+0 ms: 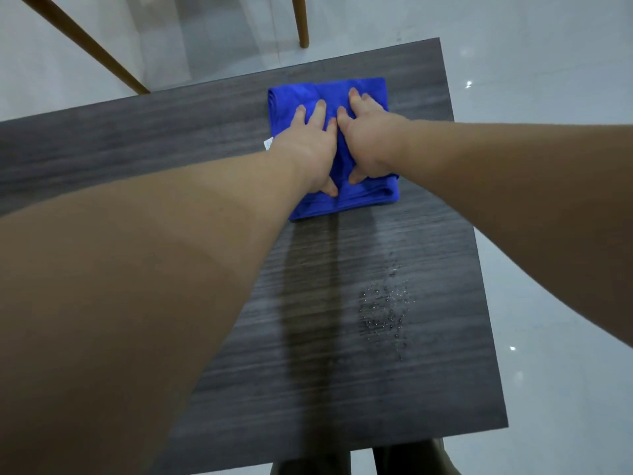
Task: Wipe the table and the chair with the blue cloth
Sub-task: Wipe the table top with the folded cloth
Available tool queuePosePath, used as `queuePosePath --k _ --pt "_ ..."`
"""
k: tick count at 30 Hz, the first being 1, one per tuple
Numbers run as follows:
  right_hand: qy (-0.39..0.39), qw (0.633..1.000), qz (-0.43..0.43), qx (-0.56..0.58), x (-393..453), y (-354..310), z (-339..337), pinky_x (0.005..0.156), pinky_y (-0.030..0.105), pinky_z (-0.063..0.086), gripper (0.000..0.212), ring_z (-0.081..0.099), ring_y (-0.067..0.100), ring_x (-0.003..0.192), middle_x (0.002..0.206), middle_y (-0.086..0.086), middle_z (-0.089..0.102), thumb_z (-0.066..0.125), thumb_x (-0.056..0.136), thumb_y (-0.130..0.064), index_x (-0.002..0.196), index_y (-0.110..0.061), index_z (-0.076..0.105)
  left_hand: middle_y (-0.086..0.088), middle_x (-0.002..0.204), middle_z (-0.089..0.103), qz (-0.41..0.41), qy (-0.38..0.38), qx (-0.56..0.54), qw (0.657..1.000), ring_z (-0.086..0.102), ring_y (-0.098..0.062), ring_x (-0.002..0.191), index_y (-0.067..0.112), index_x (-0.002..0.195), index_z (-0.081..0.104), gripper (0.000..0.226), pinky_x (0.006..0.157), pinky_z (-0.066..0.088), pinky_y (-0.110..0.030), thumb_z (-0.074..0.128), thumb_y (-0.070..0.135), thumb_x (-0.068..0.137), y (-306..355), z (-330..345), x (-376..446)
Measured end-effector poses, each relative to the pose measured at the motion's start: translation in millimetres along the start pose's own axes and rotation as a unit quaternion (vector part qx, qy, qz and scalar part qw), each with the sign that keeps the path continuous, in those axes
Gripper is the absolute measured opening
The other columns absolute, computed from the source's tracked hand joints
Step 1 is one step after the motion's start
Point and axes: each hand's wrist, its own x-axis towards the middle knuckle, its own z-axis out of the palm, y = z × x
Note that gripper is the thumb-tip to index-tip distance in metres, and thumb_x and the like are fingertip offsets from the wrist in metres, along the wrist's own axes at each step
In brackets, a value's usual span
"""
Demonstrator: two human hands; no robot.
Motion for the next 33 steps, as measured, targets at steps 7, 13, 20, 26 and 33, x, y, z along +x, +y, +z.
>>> queuePosePath --k 7,13,20,26,33 --pt "-0.006 0.997 0.026 0.071 -24 -16 33 0.119 0.042 0.022 0.121 -0.006 0.032 0.149 0.160 0.018 -0.014 0.081 0.074 -0.042 0.154 -0.005 -0.002 -0.012 0.163 -0.014 -0.001 -0.006 -0.010 1.000 -0.007 -0.036 0.150 0.011 0.157 -0.006 0.123 0.121 0.016 -0.044 0.074 0.057 0.076 21 29 -28" --pt "-0.019 0.997 0.023 0.071 -55 -27 51 0.119 0.043 0.019 0.113 -0.008 0.030 0.149 0.161 0.015 -0.013 0.078 0.080 -0.036 0.155 -0.007 -0.003 -0.010 0.163 -0.014 -0.009 -0.002 -0.020 1.000 -0.008 -0.035 0.150 0.015 0.157 -0.007 0.122 0.119 0.017 -0.043 0.074 0.056 0.077 42 53 -52" --pt "-0.025 0.997 0.018 0.066 -95 -42 84 0.119 0.044 0.020 0.112 -0.008 0.033 0.149 0.161 0.017 -0.014 0.076 0.082 -0.035 0.155 -0.008 -0.005 -0.004 0.164 -0.016 -0.020 -0.006 -0.053 0.998 -0.009 -0.030 0.151 0.023 0.158 -0.005 0.123 0.115 0.028 -0.053 0.079 0.051 0.074 68 86 -87" --pt "-0.018 0.996 0.017 0.091 -128 -58 118 0.119 0.041 0.021 0.109 -0.008 0.031 0.149 0.161 0.016 -0.013 0.076 0.083 -0.032 0.155 -0.008 -0.003 -0.006 0.164 -0.016 -0.021 -0.008 -0.039 0.999 -0.009 -0.031 0.151 0.018 0.158 -0.005 0.119 0.117 0.022 -0.042 0.076 0.050 0.078 97 107 -125" --pt "0.011 0.989 0.031 0.144 -169 -78 158 0.119 0.038 0.018 0.084 -0.008 0.029 0.149 0.161 0.015 -0.014 0.058 0.097 -0.024 0.155 -0.005 0.000 -0.009 0.164 -0.014 0.001 -0.003 -0.027 1.000 -0.009 -0.034 0.150 0.014 0.158 -0.005 0.118 0.119 0.015 -0.038 0.075 0.050 0.079 121 140 -162"
